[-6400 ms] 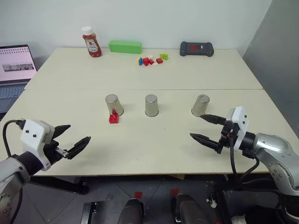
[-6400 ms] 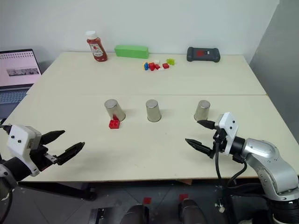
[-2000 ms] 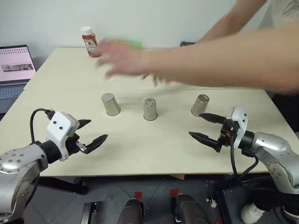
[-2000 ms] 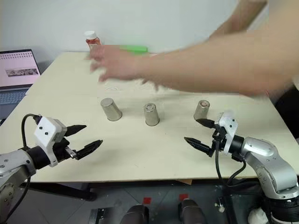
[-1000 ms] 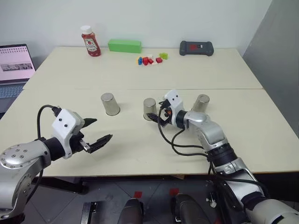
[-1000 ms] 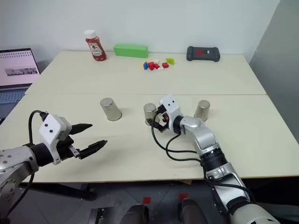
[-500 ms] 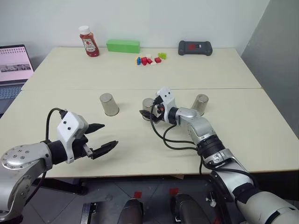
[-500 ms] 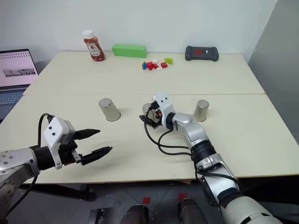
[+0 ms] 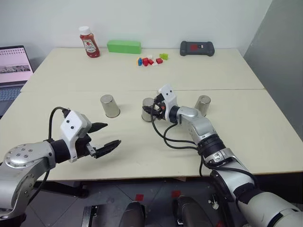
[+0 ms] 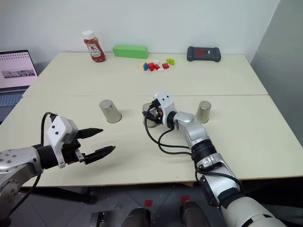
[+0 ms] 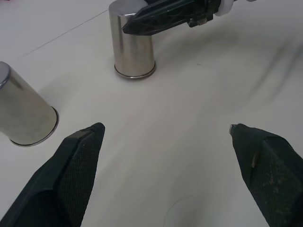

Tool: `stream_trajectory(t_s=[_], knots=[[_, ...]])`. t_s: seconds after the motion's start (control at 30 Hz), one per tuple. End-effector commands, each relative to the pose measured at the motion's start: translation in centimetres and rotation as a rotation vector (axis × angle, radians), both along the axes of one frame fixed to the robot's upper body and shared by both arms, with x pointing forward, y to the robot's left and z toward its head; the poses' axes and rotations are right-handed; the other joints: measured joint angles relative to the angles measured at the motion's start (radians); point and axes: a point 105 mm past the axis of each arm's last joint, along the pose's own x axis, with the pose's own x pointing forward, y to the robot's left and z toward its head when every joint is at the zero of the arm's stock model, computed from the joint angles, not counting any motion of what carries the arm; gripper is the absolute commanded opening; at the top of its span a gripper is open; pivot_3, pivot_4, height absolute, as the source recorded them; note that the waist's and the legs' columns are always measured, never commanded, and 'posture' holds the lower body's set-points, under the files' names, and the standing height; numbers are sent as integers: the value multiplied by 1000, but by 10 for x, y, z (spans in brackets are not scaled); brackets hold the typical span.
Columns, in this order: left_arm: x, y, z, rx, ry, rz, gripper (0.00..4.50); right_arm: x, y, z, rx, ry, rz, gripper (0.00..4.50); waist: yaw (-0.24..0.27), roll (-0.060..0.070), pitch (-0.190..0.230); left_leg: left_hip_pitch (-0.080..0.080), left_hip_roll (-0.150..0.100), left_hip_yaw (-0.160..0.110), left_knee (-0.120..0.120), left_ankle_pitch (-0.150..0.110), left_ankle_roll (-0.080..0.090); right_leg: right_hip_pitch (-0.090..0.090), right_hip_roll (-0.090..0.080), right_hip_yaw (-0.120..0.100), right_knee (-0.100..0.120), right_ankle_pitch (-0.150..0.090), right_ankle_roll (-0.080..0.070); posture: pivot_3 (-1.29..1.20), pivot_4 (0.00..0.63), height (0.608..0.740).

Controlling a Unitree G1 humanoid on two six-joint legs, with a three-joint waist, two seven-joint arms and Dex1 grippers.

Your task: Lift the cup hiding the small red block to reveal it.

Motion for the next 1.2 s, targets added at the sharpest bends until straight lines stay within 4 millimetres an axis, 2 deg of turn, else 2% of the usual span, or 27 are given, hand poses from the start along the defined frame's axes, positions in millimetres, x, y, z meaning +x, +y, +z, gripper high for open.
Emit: stream_trajectory(t_s=[0.03, 0.2, 0.3, 0.4, 0.5, 0.63, 0.8, 0.87, 1.03, 1.13, 1.2], knots=[[2, 0, 6, 12, -44, -1, 4500, 1, 0, 35, 68, -105, -5, 2513, 0, 0, 0, 0, 0, 0, 0, 0, 0, 0, 0, 0, 0, 0, 0, 0, 150, 740], [2, -1, 6, 9, -47, -8, 4500, -4, -18, 72, 95, -205, -32, 2513, 0, 0, 0, -1, 0, 0, 0, 0, 0, -1, 0, 0, 0, 0, 0, 0, 150, 740], [3, -1, 5, 9, -48, -15, 4500, -5, -40, 81, 63, -229, -88, 2512, 3, 0, 0, -2, 0, 0, 0, 0, 0, -2, 0, 0, 0, 0, 0, 0, 150, 740], [5, -1, 5, 11, -51, -24, 4500, -5, -63, 69, -13, -188, -147, 2512, 7, 0, 0, -3, 0, 0, 0, 0, 0, -2, 0, 0, 0, 0, 0, 0, 150, 740], [9, -1, 5, 12, -58, -30, 4500, -6, -75, 53, -54, -130, -180, 2512, 4, 0, 0, -2, 0, 0, 0, 0, 0, -2, 0, 0, 0, 0, 0, 0, 150, 740], [14, -3, 7, 13, -66, -43, 4500, -3, -82, 32, -88, -78, -214, 2512, -1, 0, 0, -2, 0, 0, 0, 0, 0, -3, 0, 0, 1, 0, 0, 0, 150, 740], [18, -3, 8, 17, -72, -48, 4500, 2, -85, 21, -94, -52, -251, 2512, -5, 0, 0, -3, 0, 2, 0, 0, 0, -4, 0, 1, 1, 0, 0, 0, 150, 740], [19, -3, 8, 17, -74, -49, 4500, 3, -86, 20, -91, -43, -260, 3215, -4, 0, 0, -3, 0, 1, -1, 0, 0, -4, 0, 1, 0, 0, 0, 0, 150, 740], [20, -3, 8, 19, -79, -45, 4500, 4, -87, 31, -46, -46, -255, 4404, -3, 0, 0, -10, 0, 1, 1, 0, 0, -9, 0, 1, 1, 1, 0, 0, 150, 740], [20, -2, 9, 22, -88, -38, 4500, 0, -85, 50, -6, -83, -230, 4472, -3, 0, 0, -10, 0, 1, 0, 0, 0, -9, 0, 1, 1, 1, -1, 0, 150, 740], [22, 1, 12, 25, -106, -22, 4500, -6, -84, 70, 32, -133, -202, 4472, -3, 0, 0, -11, 0, 1, 0, 0, 0, -9, 0, 0, 1, 1, -1, 0, 150, 740]])
